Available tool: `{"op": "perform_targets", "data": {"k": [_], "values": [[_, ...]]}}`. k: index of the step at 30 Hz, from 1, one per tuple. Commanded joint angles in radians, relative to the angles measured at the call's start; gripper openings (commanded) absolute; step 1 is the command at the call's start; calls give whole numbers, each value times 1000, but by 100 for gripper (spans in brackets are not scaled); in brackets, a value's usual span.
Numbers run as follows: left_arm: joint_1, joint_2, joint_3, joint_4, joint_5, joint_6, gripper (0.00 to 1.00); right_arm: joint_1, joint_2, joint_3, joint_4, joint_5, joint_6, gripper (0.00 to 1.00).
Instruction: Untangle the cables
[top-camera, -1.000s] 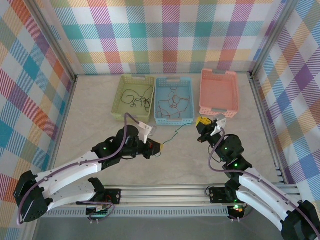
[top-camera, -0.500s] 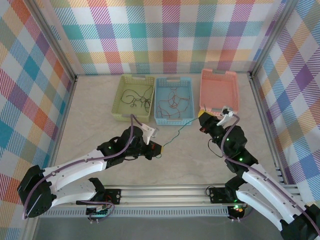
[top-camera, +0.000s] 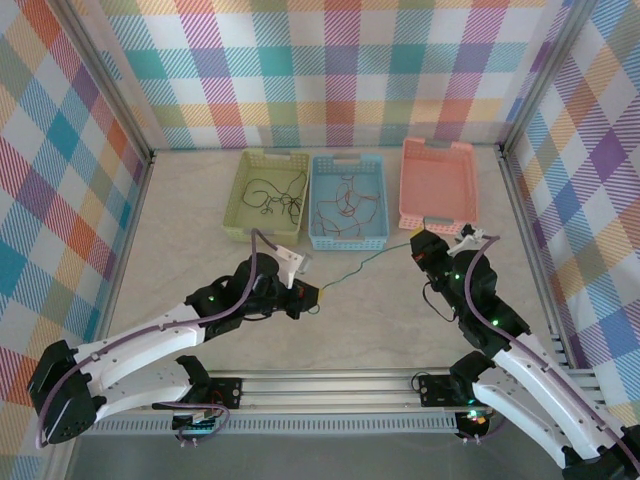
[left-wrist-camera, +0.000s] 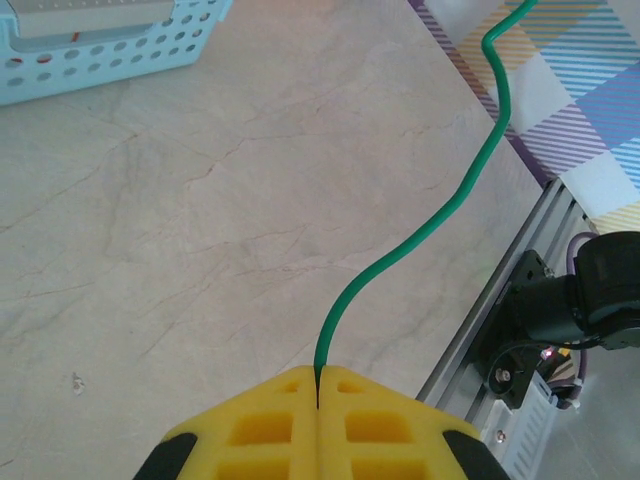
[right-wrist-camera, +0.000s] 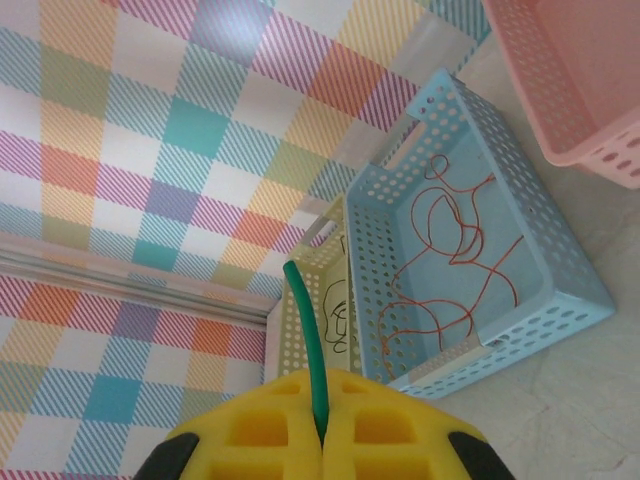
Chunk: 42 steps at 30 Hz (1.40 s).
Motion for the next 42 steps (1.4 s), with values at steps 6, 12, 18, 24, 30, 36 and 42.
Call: {"op": "perform_targets", "data": {"k": [6,12,18,24,30,36,42], "values": [[-9,-12,142,-296,-115,78,0,-21,-29,22,79,18,-359,73],[-8,40,202,-311,-119,81,0,-22,-48,0,73,-229,-765,79],[-7,50,180,-238,-81,72,0,-18,111,-41,245,-600,-691,71],[-7,65,184,-232,-74,72,0,57,278,-40,412,-655,-567,70],[-7,80,184,-220,-71,73,0,130,406,-23,493,-634,-520,67],[-7,86,192,-220,-65,76,0,173,483,-5,526,-627,-500,60],[-6,99,191,-213,-47,80,0,184,536,23,533,-636,-497,53]]}}
